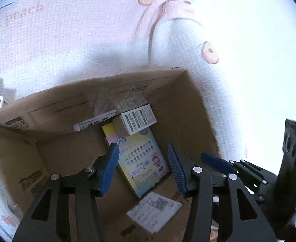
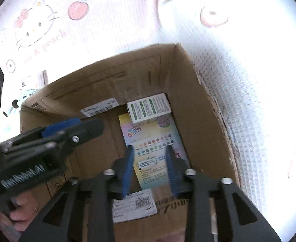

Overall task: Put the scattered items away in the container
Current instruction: 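Lift the right gripper out of the cardboard box toward the pile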

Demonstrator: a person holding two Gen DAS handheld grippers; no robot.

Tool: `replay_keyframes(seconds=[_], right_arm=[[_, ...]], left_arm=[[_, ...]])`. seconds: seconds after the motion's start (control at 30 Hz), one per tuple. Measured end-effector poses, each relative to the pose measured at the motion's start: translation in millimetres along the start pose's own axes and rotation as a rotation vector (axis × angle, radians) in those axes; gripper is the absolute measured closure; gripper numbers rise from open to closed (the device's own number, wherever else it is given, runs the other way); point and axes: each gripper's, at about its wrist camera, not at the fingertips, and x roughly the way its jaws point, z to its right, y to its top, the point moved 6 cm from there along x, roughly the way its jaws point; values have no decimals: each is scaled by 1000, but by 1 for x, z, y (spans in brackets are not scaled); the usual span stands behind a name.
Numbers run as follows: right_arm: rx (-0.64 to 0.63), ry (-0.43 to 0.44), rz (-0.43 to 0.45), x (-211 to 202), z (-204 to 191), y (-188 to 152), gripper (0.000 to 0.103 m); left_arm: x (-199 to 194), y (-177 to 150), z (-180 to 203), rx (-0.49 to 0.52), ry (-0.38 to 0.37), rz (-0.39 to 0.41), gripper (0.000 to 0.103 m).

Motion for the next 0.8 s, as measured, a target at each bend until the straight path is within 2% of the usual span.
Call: replay_keyframes(seconds=[0.03, 0.13, 0.23, 0.27, 0.33, 0.4, 0.47, 0.57, 0.7, 0.8], right_arm=[[-3, -16, 17, -7, -2, -10, 64], [12, -10, 47, -21, -25, -36, 63], [0, -40, 75, -44, -41, -41, 57], [-18, -60, 86, -50, -48, -42, 52], [-53, -96, 121, -63, -62, -43, 46], [-65, -107, 155, -73, -76, -45, 44], [-69, -83, 188, -76, -92, -48, 44], [-47, -38, 233, -87, -106, -50, 42], [-25, 125, 300, -93, -136, -48, 40], [-20, 208, 327, -91, -156, -45, 39]], left_arm=[[-2, 8, 0, 6, -4, 4, 48], [-18, 0, 5, 70, -4, -14, 48], [-52, -10, -12, 107, -3, 0, 48], [-40, -14, -19, 115, -10, 8, 48], [-50, -17, -28, 136, -30, 16, 47], [-60, -20, -38, 152, -52, 29, 47], [-63, -20, -48, 162, -55, 53, 47], [-91, -23, -66, 188, -38, 101, 47], [-141, -23, -100, 122, -2, 204, 47], [-169, -25, -125, 74, 42, 267, 47]])
